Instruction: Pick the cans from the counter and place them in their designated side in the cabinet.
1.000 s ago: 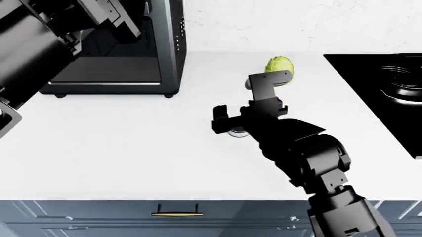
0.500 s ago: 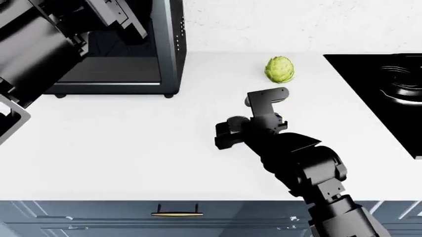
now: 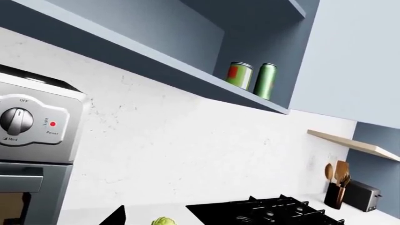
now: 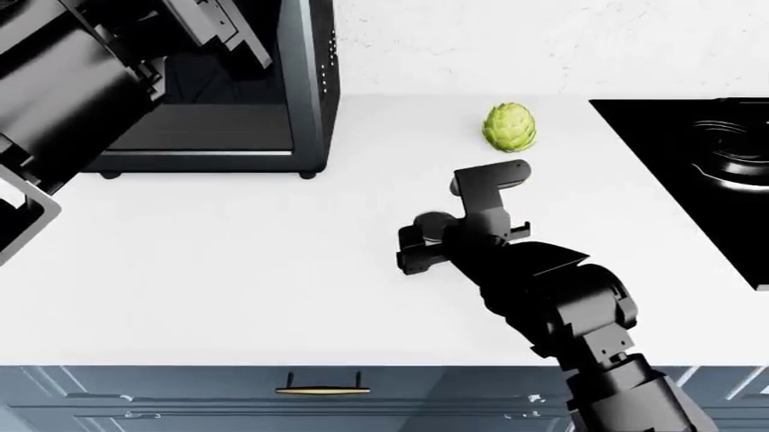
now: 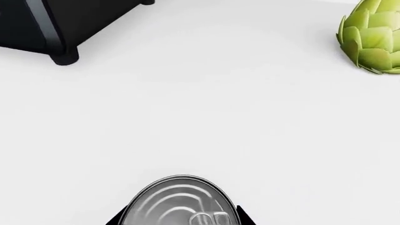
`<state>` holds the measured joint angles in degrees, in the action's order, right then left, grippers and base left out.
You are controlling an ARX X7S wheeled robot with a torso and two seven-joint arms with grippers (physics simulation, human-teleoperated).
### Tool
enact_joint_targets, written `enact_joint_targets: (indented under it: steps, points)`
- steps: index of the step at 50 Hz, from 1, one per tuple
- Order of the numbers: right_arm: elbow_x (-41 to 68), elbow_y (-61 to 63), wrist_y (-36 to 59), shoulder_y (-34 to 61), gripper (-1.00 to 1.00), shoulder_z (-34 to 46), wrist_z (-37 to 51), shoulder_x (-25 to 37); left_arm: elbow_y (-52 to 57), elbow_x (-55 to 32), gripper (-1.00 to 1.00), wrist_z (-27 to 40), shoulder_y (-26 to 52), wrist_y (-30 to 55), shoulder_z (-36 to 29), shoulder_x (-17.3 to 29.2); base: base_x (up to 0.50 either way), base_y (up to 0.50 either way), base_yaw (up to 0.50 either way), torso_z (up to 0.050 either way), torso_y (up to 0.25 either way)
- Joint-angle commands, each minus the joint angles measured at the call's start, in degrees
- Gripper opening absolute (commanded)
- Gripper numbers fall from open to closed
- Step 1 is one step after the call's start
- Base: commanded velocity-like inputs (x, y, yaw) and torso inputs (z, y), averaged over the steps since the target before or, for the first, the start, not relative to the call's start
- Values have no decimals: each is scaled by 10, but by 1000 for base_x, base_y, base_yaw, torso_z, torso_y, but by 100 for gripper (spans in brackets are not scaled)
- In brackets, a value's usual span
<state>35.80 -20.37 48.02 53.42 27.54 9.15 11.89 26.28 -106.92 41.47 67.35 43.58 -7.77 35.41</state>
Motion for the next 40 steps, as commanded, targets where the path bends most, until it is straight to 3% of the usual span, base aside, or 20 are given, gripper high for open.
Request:
enact_joint_targets:
  steps: [1,14,40]
  points:
    - [12,-2,21,-7,-100,11,-8,2,-2,1,100,-3,0,-2,-1,1,0,0,0,0,0]
    - [30,38,31,6,-100,-8,6,8,0,-1,100,0,2,-4,-2,3,0,0,0,0,-1]
    - [212,337,201,123,-100,-177,146,49,4,4,100,-8,-9,-13,1,3,0,0,0,0,0]
